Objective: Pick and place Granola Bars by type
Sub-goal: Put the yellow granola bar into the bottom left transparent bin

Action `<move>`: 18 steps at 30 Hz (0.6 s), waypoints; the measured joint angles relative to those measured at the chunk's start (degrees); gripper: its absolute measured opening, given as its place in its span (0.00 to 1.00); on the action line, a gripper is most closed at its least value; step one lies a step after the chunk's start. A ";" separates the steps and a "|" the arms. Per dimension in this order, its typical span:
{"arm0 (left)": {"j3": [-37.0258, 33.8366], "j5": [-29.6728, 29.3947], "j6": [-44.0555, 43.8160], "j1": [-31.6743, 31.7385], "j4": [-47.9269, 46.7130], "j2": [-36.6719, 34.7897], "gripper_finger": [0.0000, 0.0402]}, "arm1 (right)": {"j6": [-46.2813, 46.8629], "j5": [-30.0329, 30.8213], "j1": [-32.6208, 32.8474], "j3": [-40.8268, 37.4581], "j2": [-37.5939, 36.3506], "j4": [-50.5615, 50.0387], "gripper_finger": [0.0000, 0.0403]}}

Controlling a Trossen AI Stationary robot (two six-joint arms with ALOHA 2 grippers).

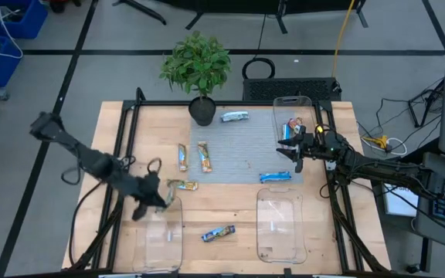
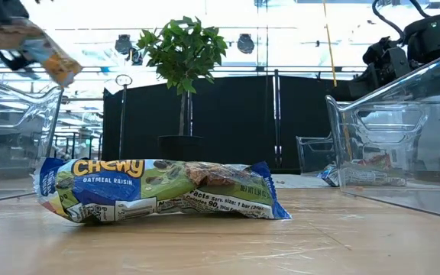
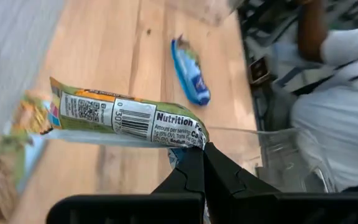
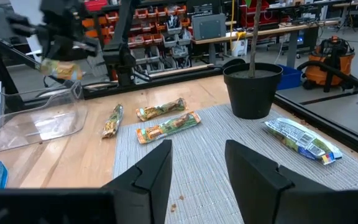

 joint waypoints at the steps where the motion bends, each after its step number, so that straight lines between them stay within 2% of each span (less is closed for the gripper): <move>1: 1.58 -1.92 -2.69 -1.99 -1.08 2.50 0.00 | 0.00 0.02 -0.01 -0.02 0.01 -0.04 0.35; 8: 13.46 -10.04 -14.01 -12.17 -7.07 17.37 0.00 | 0.00 0.00 0.00 0.00 0.01 -0.04 0.35; 11: 17.55 -10.44 -22.23 -14.10 -11.92 23.02 0.00 | 0.00 0.02 0.00 0.00 -0.02 -0.01 0.35; 15: 20.24 -10.22 -33.31 -15.62 -13.31 29.47 0.00 | 0.00 0.00 0.00 0.00 -0.02 0.20 0.35; 18: 20.37 -7.28 -39.11 -15.94 -13.81 33.85 0.00 | 0.00 0.00 -0.01 0.00 0.01 0.28 0.35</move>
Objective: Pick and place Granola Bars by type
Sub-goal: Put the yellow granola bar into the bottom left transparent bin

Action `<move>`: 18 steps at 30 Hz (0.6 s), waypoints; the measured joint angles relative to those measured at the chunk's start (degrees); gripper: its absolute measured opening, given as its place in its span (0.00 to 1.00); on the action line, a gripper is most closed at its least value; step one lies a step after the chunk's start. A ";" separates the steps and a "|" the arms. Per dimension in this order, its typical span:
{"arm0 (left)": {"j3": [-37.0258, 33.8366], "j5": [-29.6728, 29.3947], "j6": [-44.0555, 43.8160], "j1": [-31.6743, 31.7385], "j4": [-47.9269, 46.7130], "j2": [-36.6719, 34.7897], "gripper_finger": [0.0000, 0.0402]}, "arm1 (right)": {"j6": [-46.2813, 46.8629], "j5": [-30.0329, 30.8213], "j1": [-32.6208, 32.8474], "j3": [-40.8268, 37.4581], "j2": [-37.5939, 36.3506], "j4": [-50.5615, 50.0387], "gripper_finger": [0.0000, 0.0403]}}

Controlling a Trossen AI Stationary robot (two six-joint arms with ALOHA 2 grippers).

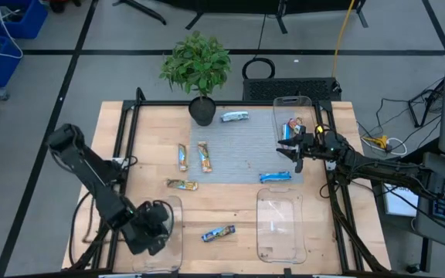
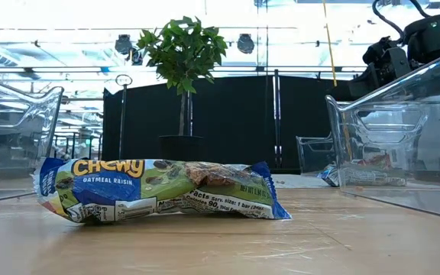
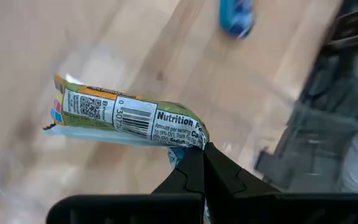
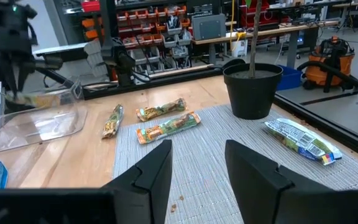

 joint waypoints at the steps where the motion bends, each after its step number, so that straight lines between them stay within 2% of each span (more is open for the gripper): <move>1: 0.03 1.35 -2.24 0.00 -0.21 1.14 0.00 | -0.02 0.00 -0.01 0.00 0.00 0.14 0.35; 6: 0.05 6.55 -11.63 0.04 -2.81 5.22 0.00 | -0.02 0.00 -0.01 -0.01 -0.02 1.04 0.35; 9: 0.05 7.85 -12.49 0.04 -2.54 5.76 0.02 | -0.10 0.00 0.01 0.00 -0.01 1.58 0.35; 18: 0.05 6.78 -12.16 0.04 -2.04 5.45 0.14 | -0.43 0.02 0.00 -0.01 -0.02 1.93 0.35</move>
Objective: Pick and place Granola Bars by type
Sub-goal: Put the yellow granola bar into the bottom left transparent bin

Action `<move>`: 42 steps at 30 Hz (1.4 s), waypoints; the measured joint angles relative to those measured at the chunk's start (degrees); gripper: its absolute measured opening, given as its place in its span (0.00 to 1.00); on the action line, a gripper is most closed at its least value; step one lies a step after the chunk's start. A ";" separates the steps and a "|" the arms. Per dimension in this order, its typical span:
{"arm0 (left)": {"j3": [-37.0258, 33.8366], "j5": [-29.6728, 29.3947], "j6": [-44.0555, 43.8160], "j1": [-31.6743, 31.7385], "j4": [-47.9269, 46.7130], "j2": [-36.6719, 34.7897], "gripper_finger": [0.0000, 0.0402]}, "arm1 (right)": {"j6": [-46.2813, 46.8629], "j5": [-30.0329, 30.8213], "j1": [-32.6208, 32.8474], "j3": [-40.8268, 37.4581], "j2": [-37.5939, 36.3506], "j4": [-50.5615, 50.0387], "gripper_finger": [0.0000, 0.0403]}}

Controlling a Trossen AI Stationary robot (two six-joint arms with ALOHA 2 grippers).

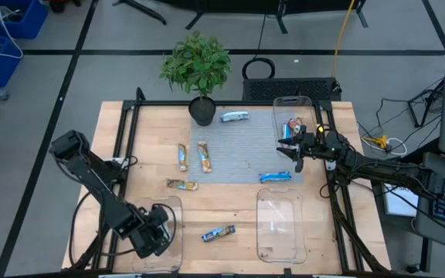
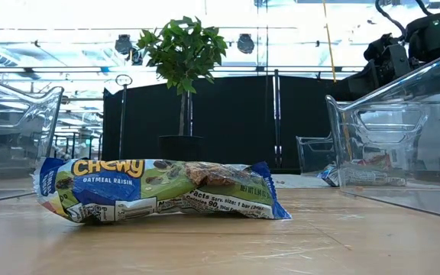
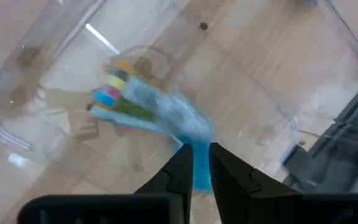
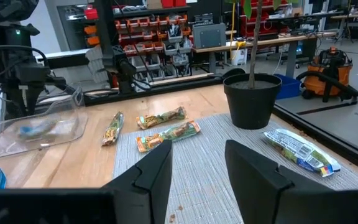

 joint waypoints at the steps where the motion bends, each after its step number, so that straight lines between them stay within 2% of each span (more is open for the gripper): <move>1: 0.00 -0.44 0.23 0.00 -0.25 0.00 0.16 | -0.01 0.00 -0.01 0.00 0.02 0.00 0.35; 4: 0.00 -1.05 4.60 -0.09 -0.69 0.00 0.19 | 0.00 -0.01 0.00 0.01 0.02 -0.02 0.35; 6: -0.02 -4.62 9.70 -0.90 -0.45 -0.26 0.21 | -0.01 -0.02 0.00 0.01 0.00 -0.02 0.35; 9: -0.02 -14.64 15.09 -3.28 -0.57 -2.84 0.21 | 0.01 -0.02 -0.02 0.00 0.02 -0.04 0.35; 18: -1.00 -50.13 26.19 -15.74 -4.00 -14.13 0.21 | 0.19 -0.02 0.00 0.00 0.02 -0.04 0.35; 20: -2.54 -55.85 29.07 -17.05 -4.03 -15.55 0.21 | 0.19 -0.02 0.00 0.00 0.00 -0.04 0.35; 24: -8.32 -63.36 30.11 -17.95 -3.95 -19.03 0.21 | 0.19 -0.01 -0.01 0.00 0.01 -0.04 0.35; 28: -17.74 -68.15 22.78 -17.58 -4.07 -24.41 0.21 | 0.19 0.00 -0.01 0.01 0.02 -0.04 0.35; 32: -25.75 -68.63 17.13 -17.07 -3.36 -32.05 0.21 | 0.19 0.00 -0.01 0.00 0.01 0.31 0.35; 42: -35.94 -73.16 25.89 -17.07 -3.11 -51.90 0.21 | -0.12 0.25 -0.01 0.00 0.01 0.53 0.35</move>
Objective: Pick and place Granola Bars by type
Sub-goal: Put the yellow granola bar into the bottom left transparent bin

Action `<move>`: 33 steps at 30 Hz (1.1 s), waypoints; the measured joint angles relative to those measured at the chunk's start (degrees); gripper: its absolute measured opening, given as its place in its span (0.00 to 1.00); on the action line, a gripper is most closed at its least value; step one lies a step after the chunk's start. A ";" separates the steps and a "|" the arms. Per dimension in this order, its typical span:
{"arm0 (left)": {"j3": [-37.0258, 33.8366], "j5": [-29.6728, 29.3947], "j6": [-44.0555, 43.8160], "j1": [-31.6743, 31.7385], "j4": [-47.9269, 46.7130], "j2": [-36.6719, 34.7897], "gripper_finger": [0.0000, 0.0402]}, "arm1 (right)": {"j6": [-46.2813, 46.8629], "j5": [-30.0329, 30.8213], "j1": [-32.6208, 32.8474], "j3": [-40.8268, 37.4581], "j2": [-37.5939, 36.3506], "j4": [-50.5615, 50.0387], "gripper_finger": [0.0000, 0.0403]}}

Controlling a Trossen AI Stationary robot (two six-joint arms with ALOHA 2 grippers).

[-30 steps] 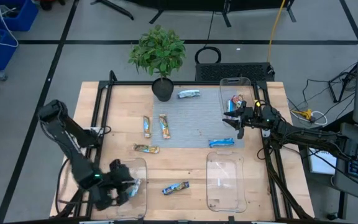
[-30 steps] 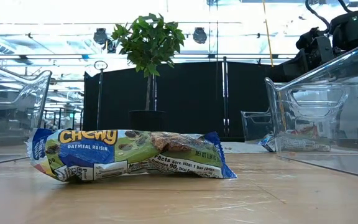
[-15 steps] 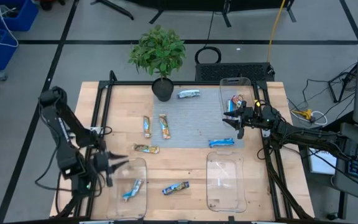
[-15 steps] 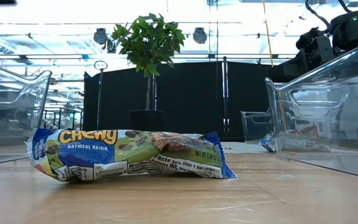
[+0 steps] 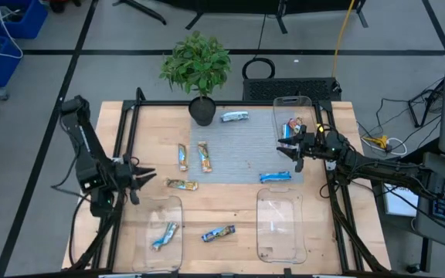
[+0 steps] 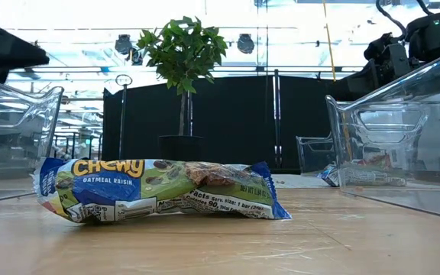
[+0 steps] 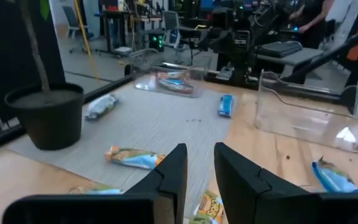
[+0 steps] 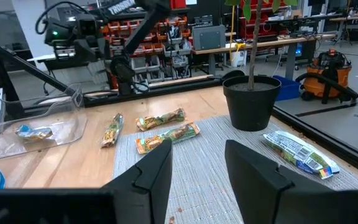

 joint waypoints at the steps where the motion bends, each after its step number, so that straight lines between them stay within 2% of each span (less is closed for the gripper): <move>1: -0.81 0.05 0.33 0.00 0.18 -1.85 0.21 | -0.07 0.39 0.00 -0.01 0.01 0.26 0.35; 4: -3.03 0.44 5.95 0.00 7.26 -5.97 0.15 | -0.11 1.30 -0.01 0.00 0.01 0.42 0.35; 7: -5.54 4.42 22.03 0.21 22.91 -8.01 0.07 | -0.12 1.30 -0.01 0.01 -0.01 0.46 0.35; 9: -7.72 9.94 35.91 1.27 36.70 -8.27 0.02 | -0.16 1.30 -0.01 0.01 0.01 0.47 0.35; 12: -11.58 22.33 56.32 4.76 56.21 -8.21 0.03 | -0.51 1.32 -0.01 0.01 0.00 0.66 0.35; 15: -14.55 30.11 67.53 9.74 66.13 -8.27 0.04 | -0.54 1.32 -0.01 0.01 0.01 0.70 0.35; 21: -17.94 38.65 68.08 21.86 65.89 -10.70 0.02 | -0.53 1.32 -0.01 0.01 0.01 0.68 0.35; 26: -18.02 43.02 68.32 30.59 62.45 -14.54 0.05 | -0.11 1.30 -0.01 0.01 -0.01 0.66 0.35; 30: -18.02 46.47 69.28 38.15 58.37 -17.60 0.02 | 0.06 1.23 -0.01 0.01 -0.01 0.64 0.35; 33: -18.00 52.23 68.95 44.83 56.20 -19.56 0.01 | 0.09 1.10 -0.01 0.01 0.00 0.61 0.35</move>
